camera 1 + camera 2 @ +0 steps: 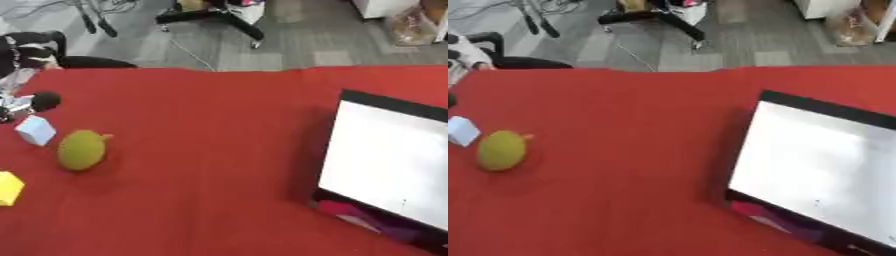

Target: Pick up the objects with one hand, pass them to the other hand, and then place them into the box on the other side of the table.

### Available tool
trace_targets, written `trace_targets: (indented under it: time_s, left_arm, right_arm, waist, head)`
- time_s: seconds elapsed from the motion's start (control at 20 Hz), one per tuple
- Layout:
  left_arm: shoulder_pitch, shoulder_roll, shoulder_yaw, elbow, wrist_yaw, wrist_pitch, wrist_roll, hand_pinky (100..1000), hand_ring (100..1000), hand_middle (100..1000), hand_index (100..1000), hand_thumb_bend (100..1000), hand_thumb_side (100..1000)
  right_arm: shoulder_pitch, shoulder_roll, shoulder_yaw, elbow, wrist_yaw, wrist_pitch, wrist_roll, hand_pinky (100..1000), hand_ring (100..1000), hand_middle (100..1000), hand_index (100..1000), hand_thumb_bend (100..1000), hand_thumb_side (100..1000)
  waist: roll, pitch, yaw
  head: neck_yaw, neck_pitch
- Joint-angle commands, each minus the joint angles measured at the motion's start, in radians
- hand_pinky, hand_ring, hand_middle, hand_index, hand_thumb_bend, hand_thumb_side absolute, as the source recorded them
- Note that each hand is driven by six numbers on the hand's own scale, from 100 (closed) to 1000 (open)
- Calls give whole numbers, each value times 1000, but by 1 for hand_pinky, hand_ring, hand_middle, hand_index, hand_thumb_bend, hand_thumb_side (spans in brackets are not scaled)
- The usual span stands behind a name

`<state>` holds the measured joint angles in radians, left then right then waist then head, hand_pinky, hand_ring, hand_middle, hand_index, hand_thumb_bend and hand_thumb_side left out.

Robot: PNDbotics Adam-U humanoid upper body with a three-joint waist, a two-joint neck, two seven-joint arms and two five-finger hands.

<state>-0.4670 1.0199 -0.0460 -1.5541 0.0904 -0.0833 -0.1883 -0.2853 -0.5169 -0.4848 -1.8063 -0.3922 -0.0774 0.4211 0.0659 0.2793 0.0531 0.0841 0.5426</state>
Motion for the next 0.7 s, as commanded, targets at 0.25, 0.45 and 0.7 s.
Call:
trace_targets:
  time_s: [0.25,0.45,0.7]
  left_arm:
    - [-23,113,24,177,-157,19,-101,920,911,867,891,904,363]
    - [-14,120,32,248,-230,96,-144,937,925,862,879,916,306]
    - [-7,112,54,377,-298,162,-160,944,931,860,873,885,272]
  right_arm:
    - [1,-39,-11,-9,8,-1,2,1000,1000,1000,1000,283,384]
    - [3,-38,-11,-11,11,3,2,1000,1000,1000,1000,282,385]
    - [8,-34,-15,-12,17,6,3,1000,1000,1000,1000,282,388]
  waist:
    - [15,-34,2]
    - [18,-35,3]
    - [21,-33,1]
  head:
    - [4,-2]
    - [3,0]
    - [-4,3]
